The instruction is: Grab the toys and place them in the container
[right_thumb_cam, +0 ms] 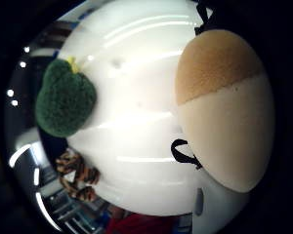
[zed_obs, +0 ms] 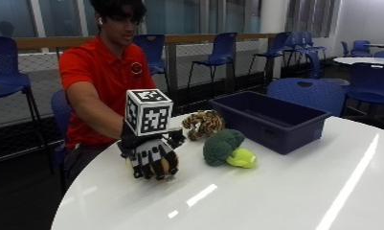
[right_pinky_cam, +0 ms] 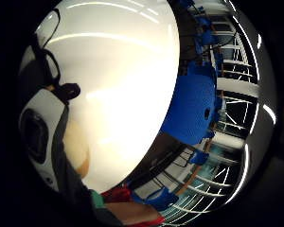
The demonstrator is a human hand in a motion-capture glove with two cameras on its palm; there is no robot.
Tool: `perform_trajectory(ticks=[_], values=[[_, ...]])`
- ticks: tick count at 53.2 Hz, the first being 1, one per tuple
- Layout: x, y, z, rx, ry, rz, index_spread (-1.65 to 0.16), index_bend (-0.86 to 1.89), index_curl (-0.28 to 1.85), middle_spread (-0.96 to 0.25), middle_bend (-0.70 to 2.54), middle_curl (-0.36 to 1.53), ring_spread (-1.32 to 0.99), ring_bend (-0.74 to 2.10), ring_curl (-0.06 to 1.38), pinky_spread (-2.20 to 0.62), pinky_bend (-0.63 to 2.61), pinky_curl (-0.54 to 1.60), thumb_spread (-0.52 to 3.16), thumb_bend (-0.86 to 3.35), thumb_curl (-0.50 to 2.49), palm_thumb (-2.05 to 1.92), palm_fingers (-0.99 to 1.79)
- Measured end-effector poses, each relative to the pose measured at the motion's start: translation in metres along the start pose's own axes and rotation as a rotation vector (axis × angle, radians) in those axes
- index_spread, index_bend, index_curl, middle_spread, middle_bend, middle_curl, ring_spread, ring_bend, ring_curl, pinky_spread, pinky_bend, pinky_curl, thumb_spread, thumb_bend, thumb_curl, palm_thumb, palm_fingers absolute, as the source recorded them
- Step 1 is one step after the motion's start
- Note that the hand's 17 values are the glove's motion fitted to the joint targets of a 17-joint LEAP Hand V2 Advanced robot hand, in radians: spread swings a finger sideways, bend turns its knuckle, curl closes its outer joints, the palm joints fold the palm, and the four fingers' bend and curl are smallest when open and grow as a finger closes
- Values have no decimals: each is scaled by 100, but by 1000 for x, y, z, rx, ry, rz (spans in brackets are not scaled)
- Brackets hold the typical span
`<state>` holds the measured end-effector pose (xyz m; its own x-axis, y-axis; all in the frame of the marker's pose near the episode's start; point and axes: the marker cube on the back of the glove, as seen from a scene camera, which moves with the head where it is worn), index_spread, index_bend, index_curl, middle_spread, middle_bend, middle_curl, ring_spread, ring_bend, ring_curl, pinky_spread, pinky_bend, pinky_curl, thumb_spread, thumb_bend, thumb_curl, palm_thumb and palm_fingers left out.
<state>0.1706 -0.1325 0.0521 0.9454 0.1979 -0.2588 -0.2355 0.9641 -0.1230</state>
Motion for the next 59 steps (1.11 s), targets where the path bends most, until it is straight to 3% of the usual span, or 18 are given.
perform_trajectory(ticks=[17,29,48,55,59], values=[[-79,20,-66,115,-30,-153,-41,16,21,-42,63,48,-47,108,45,-43,104,39,79,16,66,69,106],[-163,27,-127,174,-22,-258,-42,18,23,-45,65,55,-47,108,48,-44,103,41,66,13,76,71,103],[-269,31,-175,262,61,-361,-44,18,26,-48,64,68,-49,110,53,-43,107,44,54,8,87,72,97],[-314,37,-187,323,45,-438,-45,19,28,-50,63,72,-49,108,54,-43,107,45,53,7,91,71,93],[-348,49,-197,312,-14,-575,-46,22,30,-50,62,75,-50,107,55,-42,106,45,53,5,92,71,90]])
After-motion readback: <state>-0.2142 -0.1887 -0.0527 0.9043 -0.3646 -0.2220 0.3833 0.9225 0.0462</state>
